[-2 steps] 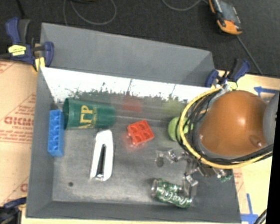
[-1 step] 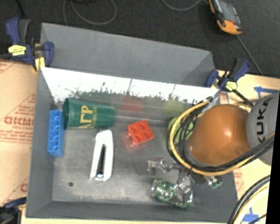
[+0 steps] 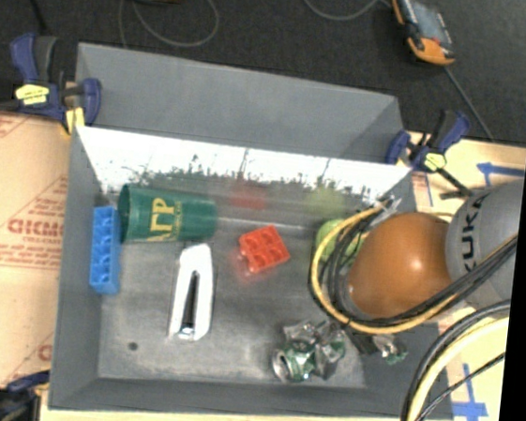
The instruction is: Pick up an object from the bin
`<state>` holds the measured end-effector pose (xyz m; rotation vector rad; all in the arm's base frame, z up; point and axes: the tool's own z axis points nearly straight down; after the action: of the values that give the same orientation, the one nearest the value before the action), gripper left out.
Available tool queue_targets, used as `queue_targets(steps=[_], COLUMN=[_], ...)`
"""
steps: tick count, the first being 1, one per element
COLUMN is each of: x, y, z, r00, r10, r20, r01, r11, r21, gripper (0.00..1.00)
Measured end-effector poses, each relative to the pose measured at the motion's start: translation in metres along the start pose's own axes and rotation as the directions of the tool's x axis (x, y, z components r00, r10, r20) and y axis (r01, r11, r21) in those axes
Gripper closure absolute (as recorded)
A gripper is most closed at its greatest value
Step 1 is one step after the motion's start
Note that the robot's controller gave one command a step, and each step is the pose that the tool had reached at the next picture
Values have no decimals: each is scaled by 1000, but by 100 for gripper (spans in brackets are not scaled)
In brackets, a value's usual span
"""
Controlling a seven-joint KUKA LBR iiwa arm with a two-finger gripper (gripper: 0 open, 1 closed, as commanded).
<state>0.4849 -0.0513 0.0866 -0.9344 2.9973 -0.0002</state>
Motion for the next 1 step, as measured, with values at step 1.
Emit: queue_targets(steps=[1], x=[0], y=[0], z=[0], r00=[1000], r10=[-1], r20=[0], r01=[1], r11=[1000], r21=[0], gripper=[100])
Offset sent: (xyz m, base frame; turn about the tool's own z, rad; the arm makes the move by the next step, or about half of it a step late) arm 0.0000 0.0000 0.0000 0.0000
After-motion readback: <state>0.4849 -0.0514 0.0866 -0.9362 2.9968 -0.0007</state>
